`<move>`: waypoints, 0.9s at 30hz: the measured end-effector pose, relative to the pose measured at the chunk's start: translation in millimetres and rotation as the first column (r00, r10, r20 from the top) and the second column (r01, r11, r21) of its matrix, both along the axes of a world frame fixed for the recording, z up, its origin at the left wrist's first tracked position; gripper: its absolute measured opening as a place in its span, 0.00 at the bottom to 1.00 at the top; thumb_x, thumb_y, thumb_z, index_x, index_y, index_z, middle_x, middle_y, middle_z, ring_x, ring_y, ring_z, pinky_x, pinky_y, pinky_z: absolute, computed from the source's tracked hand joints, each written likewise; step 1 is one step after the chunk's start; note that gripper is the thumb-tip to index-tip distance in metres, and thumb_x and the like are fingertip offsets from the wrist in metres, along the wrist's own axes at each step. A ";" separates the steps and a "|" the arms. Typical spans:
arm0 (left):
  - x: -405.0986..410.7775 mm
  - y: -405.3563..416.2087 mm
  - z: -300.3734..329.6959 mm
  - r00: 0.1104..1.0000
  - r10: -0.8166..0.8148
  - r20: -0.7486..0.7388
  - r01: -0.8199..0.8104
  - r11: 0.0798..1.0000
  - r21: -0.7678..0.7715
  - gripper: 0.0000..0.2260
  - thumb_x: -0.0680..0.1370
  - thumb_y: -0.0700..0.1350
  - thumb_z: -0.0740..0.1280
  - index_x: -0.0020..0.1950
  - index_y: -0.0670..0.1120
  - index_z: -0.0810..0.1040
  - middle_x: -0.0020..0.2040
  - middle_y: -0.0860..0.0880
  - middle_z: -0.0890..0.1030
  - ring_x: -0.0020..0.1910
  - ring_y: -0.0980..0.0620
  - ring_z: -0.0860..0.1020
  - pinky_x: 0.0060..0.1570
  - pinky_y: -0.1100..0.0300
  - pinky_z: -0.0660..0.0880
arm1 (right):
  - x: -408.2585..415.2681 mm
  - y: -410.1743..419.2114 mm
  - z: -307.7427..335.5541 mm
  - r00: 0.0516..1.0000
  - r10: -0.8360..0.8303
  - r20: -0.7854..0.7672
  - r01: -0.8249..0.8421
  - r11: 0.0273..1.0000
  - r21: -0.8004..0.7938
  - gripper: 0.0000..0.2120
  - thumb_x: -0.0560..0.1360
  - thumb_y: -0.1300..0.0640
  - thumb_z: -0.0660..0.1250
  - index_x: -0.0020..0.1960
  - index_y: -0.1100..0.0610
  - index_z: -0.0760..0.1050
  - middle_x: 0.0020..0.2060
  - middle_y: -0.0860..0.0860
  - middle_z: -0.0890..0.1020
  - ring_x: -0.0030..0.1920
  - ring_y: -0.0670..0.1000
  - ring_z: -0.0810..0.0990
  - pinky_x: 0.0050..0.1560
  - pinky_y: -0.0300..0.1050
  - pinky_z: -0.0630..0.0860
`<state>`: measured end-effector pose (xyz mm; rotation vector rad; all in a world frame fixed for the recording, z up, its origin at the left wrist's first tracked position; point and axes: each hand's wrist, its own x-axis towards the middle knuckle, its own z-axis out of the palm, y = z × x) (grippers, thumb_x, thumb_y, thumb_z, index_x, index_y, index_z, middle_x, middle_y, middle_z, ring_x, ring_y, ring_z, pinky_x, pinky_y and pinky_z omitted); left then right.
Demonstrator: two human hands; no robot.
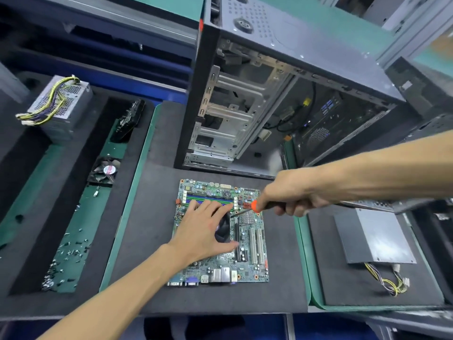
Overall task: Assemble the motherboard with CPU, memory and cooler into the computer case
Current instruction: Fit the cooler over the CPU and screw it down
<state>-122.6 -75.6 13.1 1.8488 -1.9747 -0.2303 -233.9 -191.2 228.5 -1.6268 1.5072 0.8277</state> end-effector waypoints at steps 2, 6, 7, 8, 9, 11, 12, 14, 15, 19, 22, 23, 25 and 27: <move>1.8 2.4 2.5 1.000 0.006 -0.007 -0.005 0.999 0.035 0.42 0.67 0.77 0.60 0.71 0.50 0.72 0.57 0.55 0.78 0.57 0.52 0.74 0.59 0.51 0.67 | 8.1 1.3 5.3 0.982 0.186 0.005 -0.186 0.981 -0.051 0.14 0.78 0.59 0.68 0.34 0.58 0.71 0.26 0.52 0.73 0.19 0.47 0.60 0.20 0.33 0.55; 2.4 3.2 6.3 1.000 0.019 0.011 -0.019 0.997 0.073 0.45 0.66 0.79 0.58 0.69 0.46 0.72 0.59 0.53 0.77 0.58 0.50 0.73 0.62 0.50 0.66 | 0.7 3.7 13.0 0.301 0.887 -0.349 -0.946 0.234 -0.223 0.12 0.79 0.51 0.62 0.50 0.59 0.78 0.41 0.55 0.83 0.35 0.58 0.79 0.33 0.44 0.72; 1.6 2.7 6.9 0.999 0.014 0.030 -0.017 0.997 0.073 0.45 0.65 0.79 0.58 0.68 0.46 0.72 0.59 0.53 0.76 0.58 0.50 0.73 0.62 0.51 0.66 | -2.6 2.8 14.1 0.063 0.901 -0.429 -0.981 -0.023 -0.192 0.11 0.80 0.52 0.60 0.51 0.58 0.76 0.43 0.55 0.82 0.36 0.60 0.77 0.34 0.46 0.70; 0.5 2.3 7.3 0.999 0.010 0.045 -0.014 0.997 0.071 0.45 0.65 0.79 0.58 0.68 0.47 0.72 0.59 0.53 0.76 0.58 0.50 0.72 0.63 0.51 0.66 | -4.4 2.2 15.5 -0.107 0.881 -0.462 -0.965 -0.203 -0.165 0.09 0.81 0.53 0.59 0.50 0.57 0.74 0.43 0.55 0.82 0.34 0.61 0.74 0.32 0.47 0.66; -0.6 1.8 7.5 0.999 0.007 0.054 -0.011 0.997 0.071 0.44 0.65 0.78 0.58 0.68 0.47 0.72 0.59 0.53 0.76 0.58 0.50 0.72 0.62 0.51 0.66 | -4.7 1.8 16.4 -0.204 0.862 -0.465 -0.944 -0.299 -0.141 0.07 0.81 0.56 0.58 0.49 0.57 0.72 0.43 0.55 0.82 0.32 0.60 0.70 0.29 0.47 0.63; -1.8 0.2 6.9 0.998 0.004 0.066 -0.009 0.997 0.081 0.43 0.66 0.77 0.57 0.69 0.48 0.71 0.59 0.53 0.75 0.58 0.50 0.71 0.62 0.51 0.65 | -2.1 0.7 12.4 -0.245 0.864 -0.439 -0.933 -0.333 -0.136 0.05 0.80 0.58 0.58 0.45 0.57 0.70 0.40 0.55 0.81 0.28 0.58 0.65 0.27 0.45 0.63; -1.6 -0.9 6.5 0.998 0.004 0.069 -0.010 0.996 0.084 0.42 0.66 0.77 0.56 0.69 0.48 0.70 0.59 0.53 0.75 0.58 0.50 0.71 0.62 0.51 0.65 | 1.0 2.4 9.0 -0.192 0.878 -0.439 -0.945 -0.285 -0.158 0.07 0.80 0.57 0.59 0.43 0.56 0.70 0.38 0.55 0.80 0.28 0.58 0.66 0.29 0.46 0.67; -1.0 -3.2 5.4 0.997 0.007 0.076 -0.013 0.997 0.074 0.41 0.67 0.75 0.56 0.69 0.48 0.71 0.58 0.52 0.76 0.57 0.49 0.71 0.61 0.50 0.65 | 7.1 4.4 4.4 0.134 0.903 -0.408 -0.974 0.044 -0.223 0.16 0.80 0.52 0.59 0.37 0.57 0.70 0.31 0.54 0.76 0.30 0.59 0.71 0.33 0.46 0.74; -1.1 -3.7 4.3 0.997 0.008 0.081 -0.014 0.998 0.068 0.41 0.67 0.75 0.57 0.69 0.47 0.71 0.57 0.52 0.76 0.57 0.49 0.71 0.60 0.50 0.65 | 11.4 4.4 1.3 0.339 0.866 -0.369 -0.936 0.270 -0.226 0.18 0.80 0.51 0.60 0.34 0.58 0.71 0.29 0.54 0.75 0.29 0.57 0.73 0.33 0.45 0.76; -4.3 -0.9 -1.2 0.997 0.020 0.072 -0.025 0.997 0.067 0.41 0.68 0.74 0.57 0.70 0.46 0.72 0.57 0.51 0.77 0.56 0.49 0.72 0.62 0.48 0.65 | 30.5 -3.1 -11.8 0.956 0.210 -0.207 -0.215 0.977 -0.002 0.16 0.80 0.57 0.62 0.33 0.58 0.73 0.21 0.51 0.71 0.17 0.48 0.63 0.18 0.33 0.59; -3.2 -4.4 -0.8 0.997 0.021 0.068 -0.026 0.997 0.071 0.41 0.68 0.73 0.57 0.71 0.45 0.71 0.57 0.51 0.77 0.56 0.49 0.72 0.62 0.48 0.64 | 35.8 -10.9 -11.1 0.957 -0.196 -0.215 0.233 0.958 0.166 0.18 0.84 0.56 0.56 0.39 0.61 0.72 0.21 0.49 0.67 0.14 0.43 0.58 0.12 0.33 0.52; -2.6 -4.7 -0.9 0.997 0.026 0.067 -0.031 0.997 0.070 0.41 0.68 0.73 0.57 0.70 0.45 0.71 0.56 0.51 0.77 0.56 0.49 0.72 0.62 0.48 0.64 | 36.2 -12.6 -11.4 0.935 -0.278 -0.221 0.322 0.926 0.196 0.18 0.84 0.55 0.55 0.40 0.63 0.73 0.22 0.49 0.67 0.14 0.43 0.59 0.11 0.33 0.51; -1.9 -3.8 -1.6 0.998 0.031 0.058 -0.035 0.996 0.076 0.41 0.68 0.73 0.57 0.70 0.45 0.72 0.56 0.51 0.77 0.55 0.49 0.72 0.61 0.48 0.65 | 31.4 -13.0 -14.8 0.891 -0.397 -0.219 0.444 0.862 0.244 0.18 0.83 0.54 0.56 0.41 0.64 0.73 0.23 0.49 0.68 0.14 0.43 0.60 0.11 0.33 0.52; -2.1 -2.5 -2.3 0.998 0.030 0.052 -0.034 0.996 0.082 0.40 0.68 0.73 0.58 0.69 0.46 0.73 0.55 0.51 0.77 0.54 0.49 0.72 0.60 0.48 0.65 | 20.0 -10.8 -18.9 0.870 -0.450 -0.203 0.491 0.828 0.272 0.17 0.82 0.53 0.57 0.43 0.63 0.74 0.23 0.49 0.68 0.15 0.43 0.61 0.11 0.33 0.52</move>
